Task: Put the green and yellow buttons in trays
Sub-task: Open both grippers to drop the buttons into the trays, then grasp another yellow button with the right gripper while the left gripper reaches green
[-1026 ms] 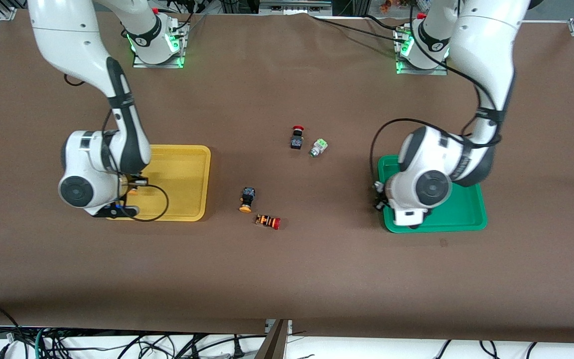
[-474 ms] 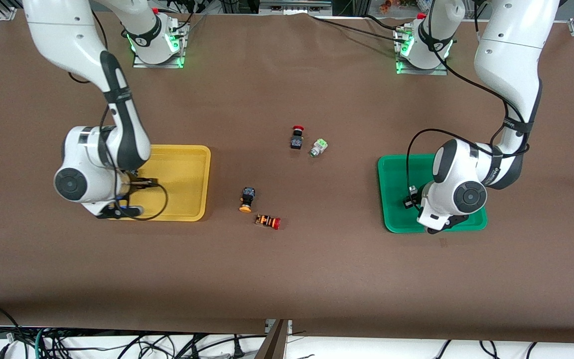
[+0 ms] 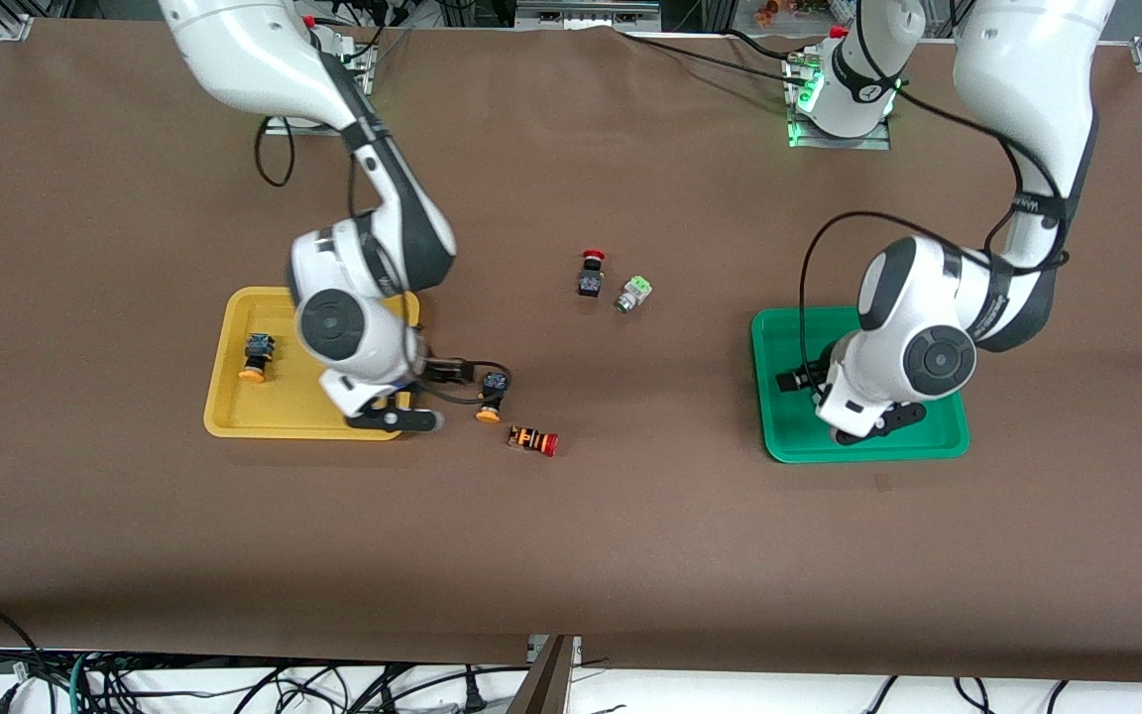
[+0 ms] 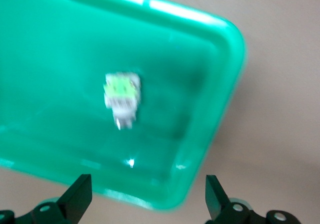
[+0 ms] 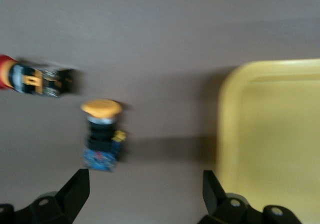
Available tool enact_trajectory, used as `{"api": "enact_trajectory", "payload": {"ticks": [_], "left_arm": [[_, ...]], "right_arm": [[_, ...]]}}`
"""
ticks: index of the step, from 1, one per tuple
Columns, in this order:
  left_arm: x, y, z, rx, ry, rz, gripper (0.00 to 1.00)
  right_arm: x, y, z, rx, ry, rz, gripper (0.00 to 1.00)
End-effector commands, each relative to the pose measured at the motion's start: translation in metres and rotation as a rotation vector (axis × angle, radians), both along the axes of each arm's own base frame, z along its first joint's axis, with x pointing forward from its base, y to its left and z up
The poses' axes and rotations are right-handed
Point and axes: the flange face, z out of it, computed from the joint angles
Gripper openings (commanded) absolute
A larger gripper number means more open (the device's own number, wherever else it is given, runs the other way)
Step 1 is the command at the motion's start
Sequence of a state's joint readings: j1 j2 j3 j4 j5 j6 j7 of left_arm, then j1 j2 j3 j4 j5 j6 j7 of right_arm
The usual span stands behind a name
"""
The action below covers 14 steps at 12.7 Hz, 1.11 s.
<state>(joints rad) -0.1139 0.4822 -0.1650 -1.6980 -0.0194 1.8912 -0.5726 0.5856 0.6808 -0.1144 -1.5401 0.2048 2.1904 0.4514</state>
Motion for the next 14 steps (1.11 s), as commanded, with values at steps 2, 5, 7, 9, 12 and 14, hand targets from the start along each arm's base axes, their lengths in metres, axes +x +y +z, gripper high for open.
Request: {"api": "enact_trajectory", "payload": {"ticks": [2,5,7,9,12,14], "left_arm": [[-0.037,-0.048,0.033,-0.064,0.068,-0.231,1.00],[-0.058,-0.087,0.031,-0.082,0.093,-0.420,1.00],[-0.071,-0.105,0.027,-0.091,0.117,-0.450,1.00],[-0.087,-0.118,0.011,-0.088,0.151,-0.490,1.00],[-0.134,-0.171,-0.024,-0.108,0.100,-0.600,1.00],[-0.149,-0.209,-0.044,-0.159,0.019,-0.649,1.00]], "right_arm": [[0.001,0.028,-0.031,0.023,-0.051,-0.059,1.00],[-0.003,0.041,-0.046,0.034,-0.088,-0.081,1.00],[-0.005,0.042,-0.059,0.026,-0.083,-0.079,0.31],[-0.006,0.041,-0.065,0.022,-0.077,-0.079,0.00],[0.007,0.025,-0.040,0.015,-0.081,-0.044,0.00],[0.022,-0.005,-0.014,-0.005,-0.010,0.057,0.00]]}}
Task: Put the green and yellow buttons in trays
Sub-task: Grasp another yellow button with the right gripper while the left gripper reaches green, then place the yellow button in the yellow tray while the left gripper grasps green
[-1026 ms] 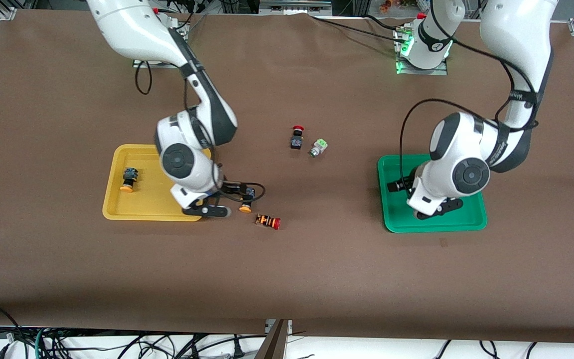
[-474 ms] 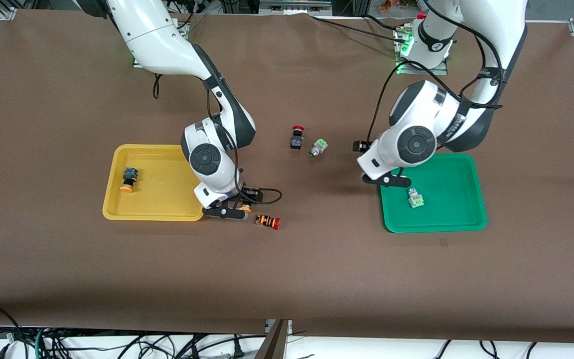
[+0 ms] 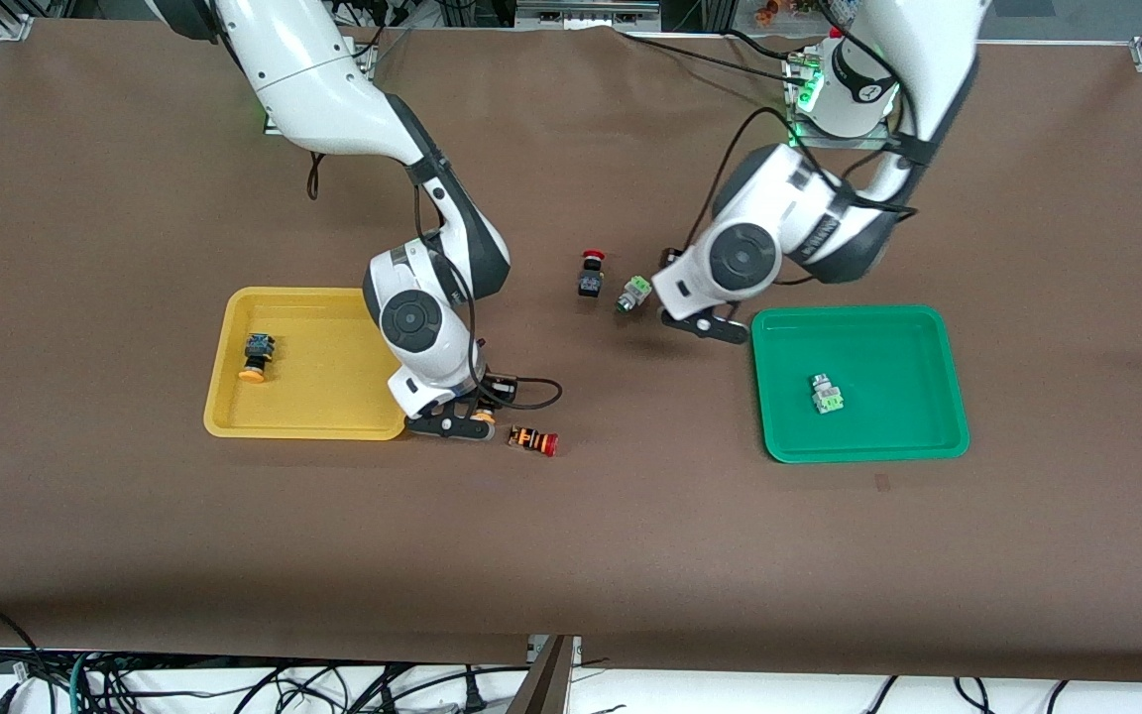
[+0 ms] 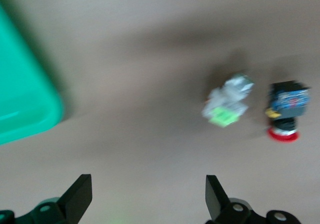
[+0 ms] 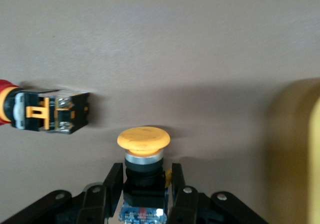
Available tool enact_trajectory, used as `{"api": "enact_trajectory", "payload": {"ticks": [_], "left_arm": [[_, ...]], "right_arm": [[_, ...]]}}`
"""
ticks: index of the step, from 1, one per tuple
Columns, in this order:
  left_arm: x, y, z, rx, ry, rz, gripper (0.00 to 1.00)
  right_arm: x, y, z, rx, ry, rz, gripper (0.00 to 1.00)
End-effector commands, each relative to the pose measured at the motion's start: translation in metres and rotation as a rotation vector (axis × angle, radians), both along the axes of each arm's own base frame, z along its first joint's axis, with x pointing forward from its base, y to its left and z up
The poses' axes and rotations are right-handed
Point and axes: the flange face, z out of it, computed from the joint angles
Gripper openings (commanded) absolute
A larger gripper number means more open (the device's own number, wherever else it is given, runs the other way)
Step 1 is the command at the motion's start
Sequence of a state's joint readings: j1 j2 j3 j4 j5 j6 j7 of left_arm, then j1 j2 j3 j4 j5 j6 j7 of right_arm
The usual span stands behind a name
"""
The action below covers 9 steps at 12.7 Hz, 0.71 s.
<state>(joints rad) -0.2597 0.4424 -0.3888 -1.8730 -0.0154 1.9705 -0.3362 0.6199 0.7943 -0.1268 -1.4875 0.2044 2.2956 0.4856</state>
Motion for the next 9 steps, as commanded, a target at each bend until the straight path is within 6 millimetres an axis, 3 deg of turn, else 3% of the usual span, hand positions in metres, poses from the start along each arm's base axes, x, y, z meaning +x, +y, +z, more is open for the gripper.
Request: {"api": "enact_trajectory", "payload": {"ticks": [1,4,6,7,8,9], "left_arm": [[-0.023,-0.037,-0.028,-0.058,-0.059,-0.076,1.00],[-0.036,-0.057,-0.073,-0.105,-0.122,-0.119,1.00],[-0.031,-0.054,-0.093,-0.100,-0.137,-0.122,1.00],[-0.031,-0.054,-0.097,-0.099,-0.134,-0.120,1.00],[-0.029,-0.051,-0.097,-0.097,-0.134,-0.110,0.67],[-0.028,-0.051,-0.097,-0.089,-0.135,-0.088,0.24]], "right_arm": [[0.022,-0.045,0.051,-0.011,0.073,0.108,0.00],[0.019,-0.126,0.064,-0.091,0.230,0.182,0.00],[-0.002,-0.174,0.051,-0.094,0.270,0.209,0.00],[-0.017,-0.186,0.034,-0.092,0.279,0.213,0.00],[-0.032,-0.197,0.018,-0.093,0.271,0.201,0.00],[-0.041,-0.203,0.010,-0.089,0.262,0.187,0.28]]}}
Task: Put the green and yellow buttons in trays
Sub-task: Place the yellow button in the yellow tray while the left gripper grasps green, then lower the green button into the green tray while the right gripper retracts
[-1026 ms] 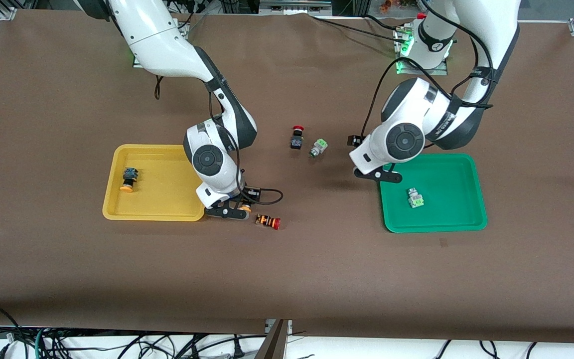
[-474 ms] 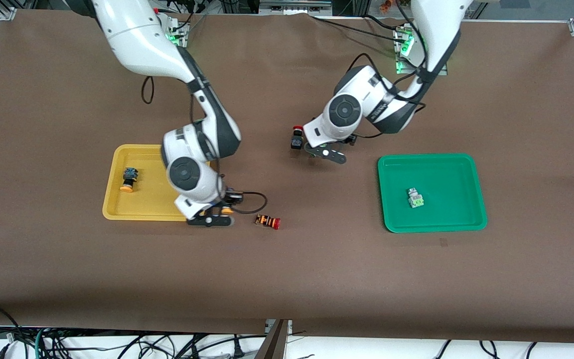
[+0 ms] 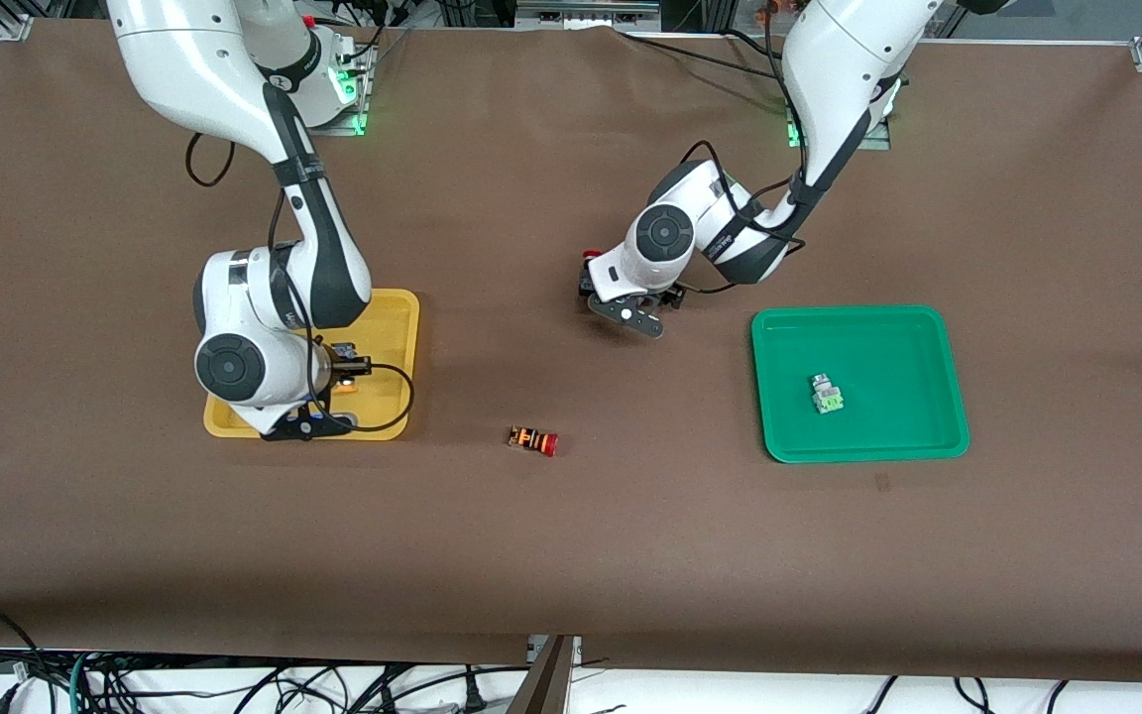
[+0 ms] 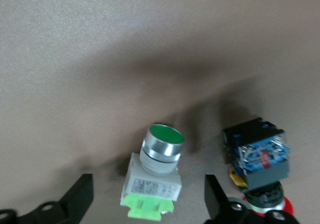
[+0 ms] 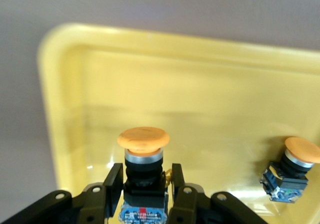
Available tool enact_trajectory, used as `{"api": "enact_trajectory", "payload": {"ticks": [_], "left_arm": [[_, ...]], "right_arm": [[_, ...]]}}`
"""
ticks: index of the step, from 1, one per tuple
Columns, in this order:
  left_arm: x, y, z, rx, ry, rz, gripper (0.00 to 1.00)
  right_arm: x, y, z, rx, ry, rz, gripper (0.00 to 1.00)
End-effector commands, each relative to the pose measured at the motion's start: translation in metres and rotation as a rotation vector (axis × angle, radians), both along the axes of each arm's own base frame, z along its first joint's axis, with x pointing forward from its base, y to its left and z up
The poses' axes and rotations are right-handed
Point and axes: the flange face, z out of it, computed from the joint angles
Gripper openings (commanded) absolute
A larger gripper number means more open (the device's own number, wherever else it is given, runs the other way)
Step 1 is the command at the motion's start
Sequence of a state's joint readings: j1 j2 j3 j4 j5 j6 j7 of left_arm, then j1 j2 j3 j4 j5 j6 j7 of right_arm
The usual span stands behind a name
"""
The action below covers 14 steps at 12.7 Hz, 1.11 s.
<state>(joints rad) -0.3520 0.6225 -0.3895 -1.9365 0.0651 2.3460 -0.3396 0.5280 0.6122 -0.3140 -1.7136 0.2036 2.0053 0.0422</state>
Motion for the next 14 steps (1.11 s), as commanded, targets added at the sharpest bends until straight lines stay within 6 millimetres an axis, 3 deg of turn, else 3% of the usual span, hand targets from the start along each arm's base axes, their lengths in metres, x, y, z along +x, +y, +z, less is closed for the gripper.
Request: {"api": "enact_trajectory", "payload": {"ticks": [1,2,4,8,11,12,13,14], "left_arm": [[0.007,0.002,0.006,0.011,-0.023,0.019,0.11],[0.011,0.004,0.008,0.010,-0.026,0.039,0.00],[0.017,0.008,0.021,0.022,-0.036,0.097,0.00],[0.060,0.047,0.069,0.128,0.029,0.223,0.00],[0.117,0.124,0.097,0.151,0.039,0.370,0.04],[0.127,0.148,0.096,0.164,0.045,0.393,0.05],[0.144,0.190,0.096,0.177,0.028,0.412,0.04],[0.154,0.217,0.093,0.191,0.006,0.354,0.04]], "right_arm": [[-0.035,-0.011,-0.011,0.014,-0.008,-0.017,0.99],[-0.022,-0.018,0.004,0.015,-0.036,-0.023,1.00],[0.005,-0.031,0.042,0.018,-0.058,-0.030,1.00],[0.044,-0.068,0.147,0.039,-0.028,0.029,1.00],[0.034,-0.093,0.234,0.066,0.021,0.002,1.00],[0.024,-0.100,0.263,0.090,0.005,0.006,1.00],[0.011,-0.098,0.288,0.074,-0.014,0.051,1.00],[-0.003,-0.094,0.308,0.047,-0.030,0.098,1.00]]}}
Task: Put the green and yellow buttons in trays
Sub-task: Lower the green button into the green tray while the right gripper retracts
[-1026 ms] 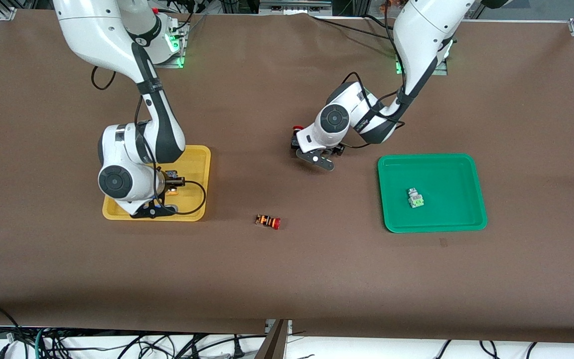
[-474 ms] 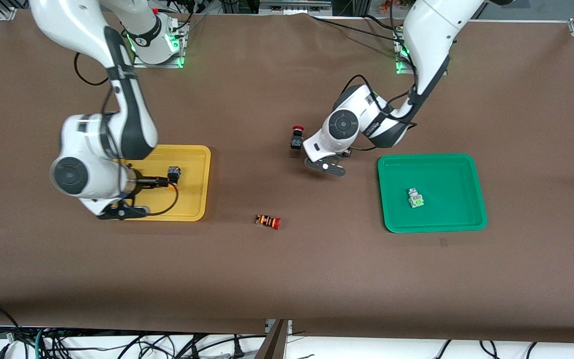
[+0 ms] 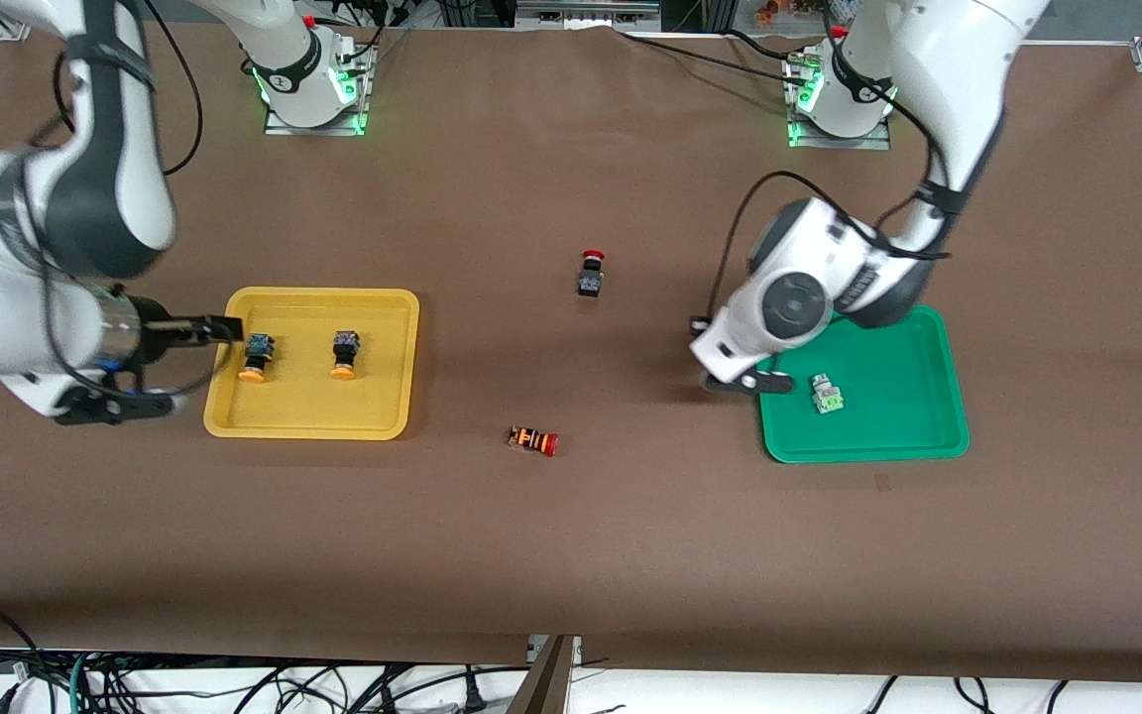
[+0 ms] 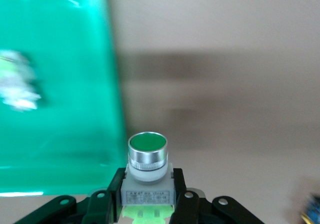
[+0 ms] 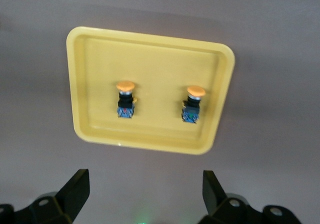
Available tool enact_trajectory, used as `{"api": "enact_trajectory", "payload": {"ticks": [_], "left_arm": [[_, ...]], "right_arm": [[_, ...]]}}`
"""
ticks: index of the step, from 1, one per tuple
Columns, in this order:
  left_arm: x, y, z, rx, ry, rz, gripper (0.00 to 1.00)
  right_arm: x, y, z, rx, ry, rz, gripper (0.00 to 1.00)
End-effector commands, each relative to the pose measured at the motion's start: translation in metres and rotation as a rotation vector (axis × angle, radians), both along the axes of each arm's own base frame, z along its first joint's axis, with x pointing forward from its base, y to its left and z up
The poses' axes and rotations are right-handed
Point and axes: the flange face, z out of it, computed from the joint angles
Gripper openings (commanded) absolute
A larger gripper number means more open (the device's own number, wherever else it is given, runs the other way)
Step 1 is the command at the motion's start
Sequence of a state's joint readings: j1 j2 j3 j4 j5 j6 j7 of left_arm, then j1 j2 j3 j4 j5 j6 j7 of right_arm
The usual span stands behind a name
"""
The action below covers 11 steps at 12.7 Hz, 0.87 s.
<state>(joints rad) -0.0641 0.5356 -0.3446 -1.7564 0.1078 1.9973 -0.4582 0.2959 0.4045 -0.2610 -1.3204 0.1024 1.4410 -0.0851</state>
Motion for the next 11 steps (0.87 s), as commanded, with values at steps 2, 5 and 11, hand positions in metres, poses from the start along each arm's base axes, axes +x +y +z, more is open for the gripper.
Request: {"api": "enact_trajectory", "payload": {"ticks": [2,5,11], "left_arm": [[0.026,0.104,-0.014,0.065,0.000,-0.148,0.04],[0.038,0.192,-0.030,0.037,0.023,-0.069,0.06],[0.045,0.233,-0.010,0.047,-0.033,-0.006,1.00]], "right_arm": [[-0.050,0.004,0.066,-0.067,-0.064,0.106,1.00],[-0.083,-0.013,0.126,-0.059,-0.159,0.080,1.00],[-0.082,-0.016,0.129,-0.054,-0.127,0.063,1.00]]}}
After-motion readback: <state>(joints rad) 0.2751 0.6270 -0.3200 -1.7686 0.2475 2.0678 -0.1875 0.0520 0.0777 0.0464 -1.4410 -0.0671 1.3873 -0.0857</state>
